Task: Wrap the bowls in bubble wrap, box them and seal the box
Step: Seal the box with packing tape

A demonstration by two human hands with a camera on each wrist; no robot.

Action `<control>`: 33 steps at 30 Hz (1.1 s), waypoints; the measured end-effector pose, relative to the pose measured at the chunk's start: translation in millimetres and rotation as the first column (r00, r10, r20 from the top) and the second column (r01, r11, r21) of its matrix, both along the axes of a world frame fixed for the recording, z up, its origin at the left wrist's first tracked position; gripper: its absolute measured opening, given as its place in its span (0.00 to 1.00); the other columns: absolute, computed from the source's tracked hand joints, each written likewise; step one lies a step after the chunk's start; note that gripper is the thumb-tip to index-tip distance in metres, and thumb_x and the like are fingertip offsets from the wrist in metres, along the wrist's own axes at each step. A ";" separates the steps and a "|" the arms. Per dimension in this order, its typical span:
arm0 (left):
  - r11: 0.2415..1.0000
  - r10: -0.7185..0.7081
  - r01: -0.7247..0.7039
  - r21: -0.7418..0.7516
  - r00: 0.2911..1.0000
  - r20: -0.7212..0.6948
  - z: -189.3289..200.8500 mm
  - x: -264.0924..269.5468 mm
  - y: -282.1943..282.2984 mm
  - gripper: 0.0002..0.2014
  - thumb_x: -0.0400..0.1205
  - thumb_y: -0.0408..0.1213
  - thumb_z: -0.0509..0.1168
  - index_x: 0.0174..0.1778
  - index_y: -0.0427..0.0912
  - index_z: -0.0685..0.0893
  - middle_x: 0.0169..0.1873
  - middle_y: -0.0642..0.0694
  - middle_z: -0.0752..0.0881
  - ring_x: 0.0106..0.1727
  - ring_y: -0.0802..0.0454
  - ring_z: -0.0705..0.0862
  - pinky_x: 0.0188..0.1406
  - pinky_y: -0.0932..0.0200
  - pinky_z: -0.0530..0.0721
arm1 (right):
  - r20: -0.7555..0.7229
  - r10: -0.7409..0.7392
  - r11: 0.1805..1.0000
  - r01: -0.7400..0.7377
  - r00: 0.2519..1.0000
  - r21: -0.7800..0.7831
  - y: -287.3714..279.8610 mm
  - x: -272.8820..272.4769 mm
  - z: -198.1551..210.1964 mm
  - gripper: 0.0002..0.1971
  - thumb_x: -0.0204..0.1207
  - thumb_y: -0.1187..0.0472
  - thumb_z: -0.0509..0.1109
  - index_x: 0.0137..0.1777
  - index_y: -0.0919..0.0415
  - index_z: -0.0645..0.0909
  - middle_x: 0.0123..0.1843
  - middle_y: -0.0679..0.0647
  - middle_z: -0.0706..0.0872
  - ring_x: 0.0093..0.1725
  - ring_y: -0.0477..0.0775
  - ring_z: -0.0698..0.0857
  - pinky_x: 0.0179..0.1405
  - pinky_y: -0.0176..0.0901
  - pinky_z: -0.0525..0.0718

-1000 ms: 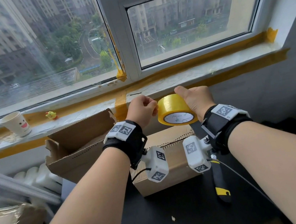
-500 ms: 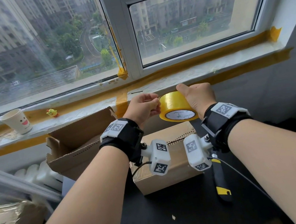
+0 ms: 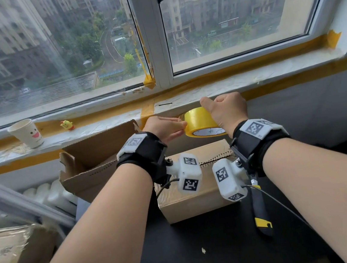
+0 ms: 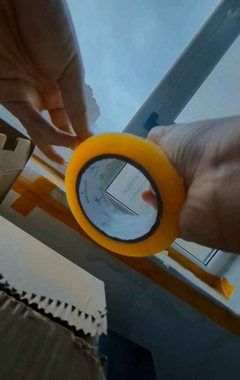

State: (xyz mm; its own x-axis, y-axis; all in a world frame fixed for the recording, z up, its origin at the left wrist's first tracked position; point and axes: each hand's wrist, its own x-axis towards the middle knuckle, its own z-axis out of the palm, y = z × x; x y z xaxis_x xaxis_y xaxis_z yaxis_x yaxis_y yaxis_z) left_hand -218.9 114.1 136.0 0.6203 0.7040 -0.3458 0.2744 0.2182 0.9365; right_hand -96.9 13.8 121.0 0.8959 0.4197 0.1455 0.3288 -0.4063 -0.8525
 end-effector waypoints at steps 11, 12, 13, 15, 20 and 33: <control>0.995 -0.094 0.089 -0.041 0.986 -0.135 -3.6 -19.5 -7.2 0.07 0.82 0.29 0.67 0.38 0.36 0.82 0.39 0.37 0.87 0.46 0.45 0.86 0.56 0.52 0.86 | 0.060 0.123 0.983 -0.114 0.991 -0.142 1.7 -3.5 -11.6 0.27 0.69 0.47 0.72 0.17 0.58 0.64 0.17 0.51 0.60 0.23 0.55 0.62 0.26 0.44 0.64; 0.994 -0.091 0.081 -0.075 0.987 -0.130 -2.1 -22.9 -8.6 0.06 0.83 0.28 0.66 0.39 0.35 0.81 0.38 0.37 0.86 0.45 0.45 0.86 0.57 0.51 0.85 | 0.048 0.158 0.975 -0.148 0.986 -0.166 2.3 -3.7 -12.5 0.28 0.71 0.47 0.72 0.17 0.58 0.63 0.17 0.51 0.60 0.22 0.56 0.63 0.27 0.45 0.64; 0.993 -0.072 0.059 -0.100 0.989 -0.129 -1.5 -26.8 -8.3 0.06 0.84 0.28 0.65 0.40 0.35 0.80 0.37 0.38 0.85 0.43 0.46 0.85 0.58 0.51 0.85 | 0.026 0.207 0.961 -0.198 0.978 -0.190 3.2 -4.7 -13.3 0.29 0.73 0.46 0.71 0.17 0.58 0.62 0.17 0.51 0.61 0.22 0.56 0.64 0.28 0.46 0.64; 0.994 -0.023 0.006 -0.111 0.989 -0.145 -1.6 -34.5 -5.7 0.07 0.85 0.28 0.62 0.42 0.35 0.79 0.35 0.39 0.83 0.40 0.48 0.84 0.61 0.50 0.83 | 0.003 0.328 0.919 -0.318 0.945 -0.233 5.6 -8.1 -13.5 0.30 0.76 0.44 0.68 0.18 0.57 0.61 0.19 0.51 0.63 0.24 0.56 0.65 0.29 0.47 0.63; 0.981 0.055 -0.092 -0.171 0.977 -0.208 -16.3 -63.8 7.5 0.05 0.86 0.30 0.62 0.45 0.35 0.78 0.34 0.42 0.82 0.37 0.49 0.82 0.50 0.54 0.86 | -0.169 0.670 0.613 -0.668 0.723 -0.422 14.0 -18.9 -10.4 0.25 0.64 0.33 0.75 0.47 0.51 0.77 0.42 0.46 0.80 0.43 0.48 0.80 0.40 0.45 0.76; 0.952 0.119 -0.165 -0.258 0.976 -0.183 -12.7 -80.0 18.6 0.05 0.86 0.29 0.60 0.46 0.33 0.79 0.33 0.42 0.81 0.35 0.51 0.81 0.43 0.58 0.86 | -0.043 0.748 0.513 -0.618 0.663 -0.596 20.2 -23.3 15.0 0.25 0.65 0.63 0.79 0.58 0.54 0.70 0.49 0.53 0.79 0.45 0.53 0.80 0.33 0.41 0.76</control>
